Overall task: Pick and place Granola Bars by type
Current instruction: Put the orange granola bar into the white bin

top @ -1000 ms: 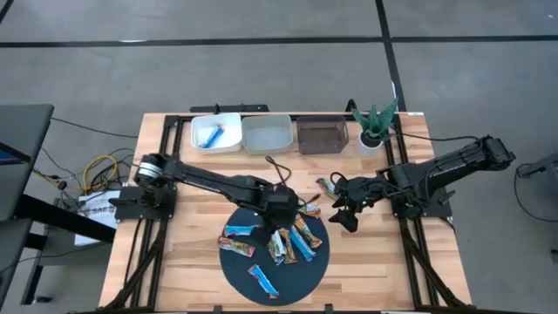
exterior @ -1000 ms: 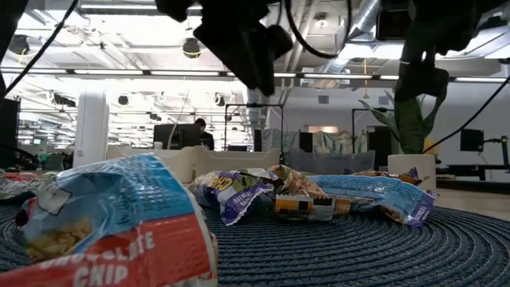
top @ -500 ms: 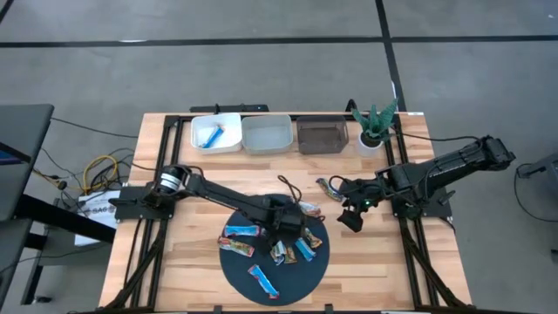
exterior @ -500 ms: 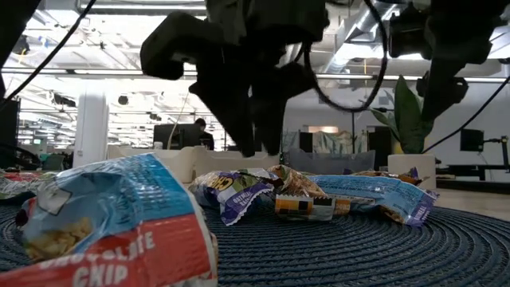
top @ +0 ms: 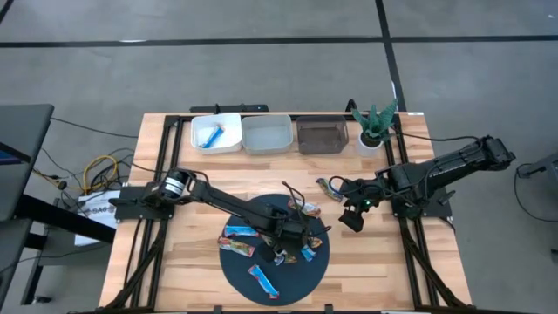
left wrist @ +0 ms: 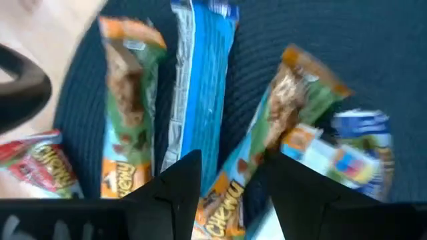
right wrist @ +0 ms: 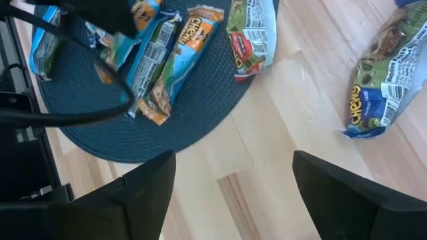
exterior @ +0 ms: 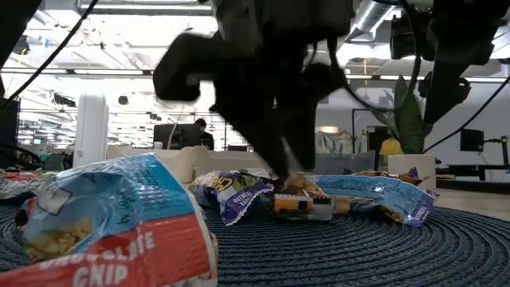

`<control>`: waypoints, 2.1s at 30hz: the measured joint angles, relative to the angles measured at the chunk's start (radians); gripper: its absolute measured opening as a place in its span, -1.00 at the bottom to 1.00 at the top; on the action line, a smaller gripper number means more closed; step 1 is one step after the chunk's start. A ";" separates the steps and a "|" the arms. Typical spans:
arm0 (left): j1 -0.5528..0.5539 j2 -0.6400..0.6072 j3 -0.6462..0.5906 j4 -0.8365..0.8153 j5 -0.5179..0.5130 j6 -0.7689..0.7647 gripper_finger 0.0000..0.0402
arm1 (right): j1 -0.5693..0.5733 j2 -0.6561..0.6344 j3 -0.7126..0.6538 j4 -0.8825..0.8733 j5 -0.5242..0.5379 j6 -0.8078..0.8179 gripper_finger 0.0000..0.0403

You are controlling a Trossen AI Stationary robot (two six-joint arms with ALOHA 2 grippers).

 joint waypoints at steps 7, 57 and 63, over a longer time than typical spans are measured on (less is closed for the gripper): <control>-0.001 0.037 0.007 0.018 -0.034 0.009 -0.20 | 0.000 0.000 0.000 0.002 -0.003 0.008 0.47; 0.500 -0.268 0.225 -0.703 -0.461 -0.623 -0.95 | -0.001 0.000 0.000 -0.001 -0.019 0.009 0.47; 0.723 -0.339 0.208 -0.737 -0.447 -0.654 -0.89 | -0.001 0.000 0.000 0.000 -0.019 0.010 0.47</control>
